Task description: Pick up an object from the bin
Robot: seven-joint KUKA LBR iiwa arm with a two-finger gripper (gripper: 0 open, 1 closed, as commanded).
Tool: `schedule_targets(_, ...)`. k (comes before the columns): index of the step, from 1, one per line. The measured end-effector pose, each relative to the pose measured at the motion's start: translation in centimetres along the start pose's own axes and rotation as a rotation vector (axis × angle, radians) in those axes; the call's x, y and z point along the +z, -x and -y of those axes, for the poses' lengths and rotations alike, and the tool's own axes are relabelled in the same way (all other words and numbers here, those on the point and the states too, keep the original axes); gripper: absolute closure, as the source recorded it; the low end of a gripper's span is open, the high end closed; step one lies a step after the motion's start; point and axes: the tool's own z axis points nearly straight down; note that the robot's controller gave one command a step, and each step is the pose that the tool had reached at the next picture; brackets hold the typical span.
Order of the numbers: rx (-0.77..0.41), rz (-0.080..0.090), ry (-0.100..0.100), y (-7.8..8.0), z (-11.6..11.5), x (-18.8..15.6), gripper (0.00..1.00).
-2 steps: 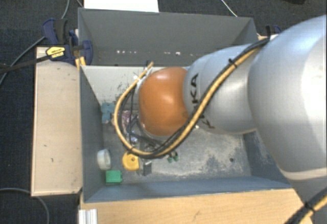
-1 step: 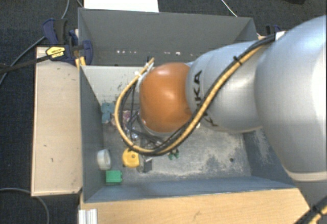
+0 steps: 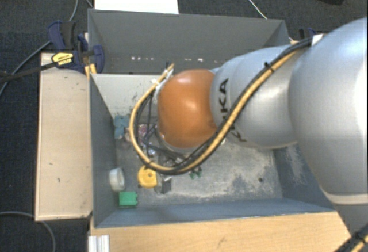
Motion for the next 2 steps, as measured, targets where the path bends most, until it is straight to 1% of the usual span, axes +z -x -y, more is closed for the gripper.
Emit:
schedule_targets(1, 0.001, -0.006, 0.0, -0.1, 0.0, -0.4, 1.0)
schedule_targets(2, 0.003, -0.004, 0.0, -0.1, 0.0, -2.1, 1.0)
